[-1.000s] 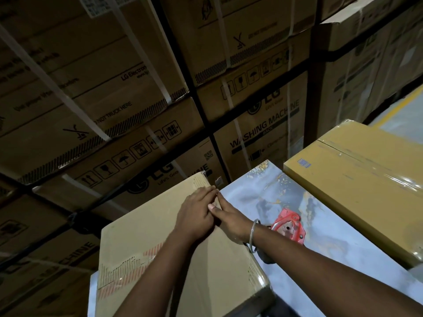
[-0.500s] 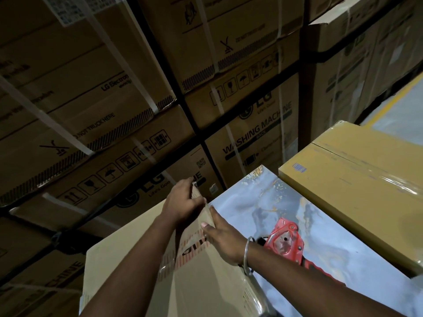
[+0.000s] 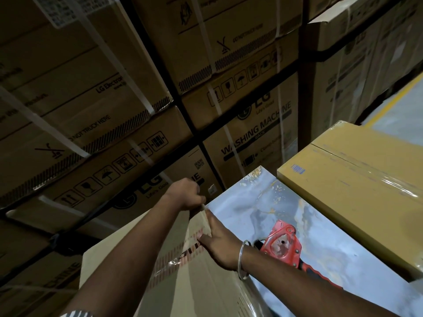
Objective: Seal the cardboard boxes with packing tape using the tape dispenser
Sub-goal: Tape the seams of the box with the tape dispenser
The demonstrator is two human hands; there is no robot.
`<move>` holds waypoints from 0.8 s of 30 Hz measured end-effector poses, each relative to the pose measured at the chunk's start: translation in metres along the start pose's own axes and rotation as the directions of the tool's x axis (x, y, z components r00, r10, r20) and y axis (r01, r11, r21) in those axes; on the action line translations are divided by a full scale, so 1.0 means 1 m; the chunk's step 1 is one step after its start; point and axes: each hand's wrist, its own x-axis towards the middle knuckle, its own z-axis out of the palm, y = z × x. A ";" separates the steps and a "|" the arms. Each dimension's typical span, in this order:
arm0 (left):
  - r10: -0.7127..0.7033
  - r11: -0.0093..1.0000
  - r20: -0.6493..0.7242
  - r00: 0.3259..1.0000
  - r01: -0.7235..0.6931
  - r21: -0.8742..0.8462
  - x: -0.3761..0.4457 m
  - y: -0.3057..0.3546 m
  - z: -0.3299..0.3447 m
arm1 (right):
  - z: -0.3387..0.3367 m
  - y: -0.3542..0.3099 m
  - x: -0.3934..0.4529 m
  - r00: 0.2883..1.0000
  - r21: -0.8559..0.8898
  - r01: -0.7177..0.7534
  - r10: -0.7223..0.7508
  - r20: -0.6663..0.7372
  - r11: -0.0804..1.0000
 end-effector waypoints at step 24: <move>-0.129 0.962 0.130 0.983 0.093 0.256 0.005 0.049 -0.014 | -0.005 -0.007 -0.012 0.997 0.022 -0.072 0.073 -0.020 0.997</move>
